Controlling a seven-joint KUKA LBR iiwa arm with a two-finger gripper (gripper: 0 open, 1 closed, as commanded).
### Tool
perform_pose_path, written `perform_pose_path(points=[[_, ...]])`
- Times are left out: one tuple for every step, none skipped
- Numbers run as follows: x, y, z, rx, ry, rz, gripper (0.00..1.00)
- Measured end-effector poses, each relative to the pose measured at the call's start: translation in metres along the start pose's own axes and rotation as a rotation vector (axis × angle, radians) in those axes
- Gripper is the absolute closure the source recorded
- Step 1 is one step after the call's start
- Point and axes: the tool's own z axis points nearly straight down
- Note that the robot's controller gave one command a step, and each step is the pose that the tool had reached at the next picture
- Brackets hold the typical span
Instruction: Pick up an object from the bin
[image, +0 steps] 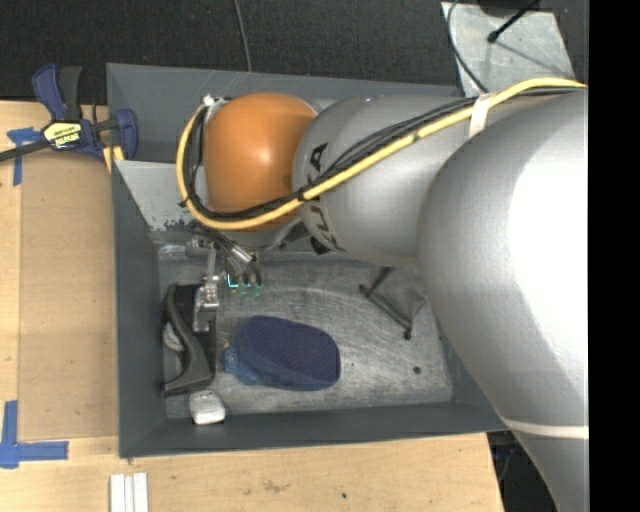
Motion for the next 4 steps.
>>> perform_pose_path(points=[[0.009,0.000,0.022,-0.006,-0.026,-0.240,0.00],[0.033,0.005,0.010,0.000,-0.013,-0.669,0.00],[0.030,0.006,0.012,0.002,-0.010,-1.199,0.00],[0.033,0.006,0.043,0.001,-0.023,-1.605,0.00]])
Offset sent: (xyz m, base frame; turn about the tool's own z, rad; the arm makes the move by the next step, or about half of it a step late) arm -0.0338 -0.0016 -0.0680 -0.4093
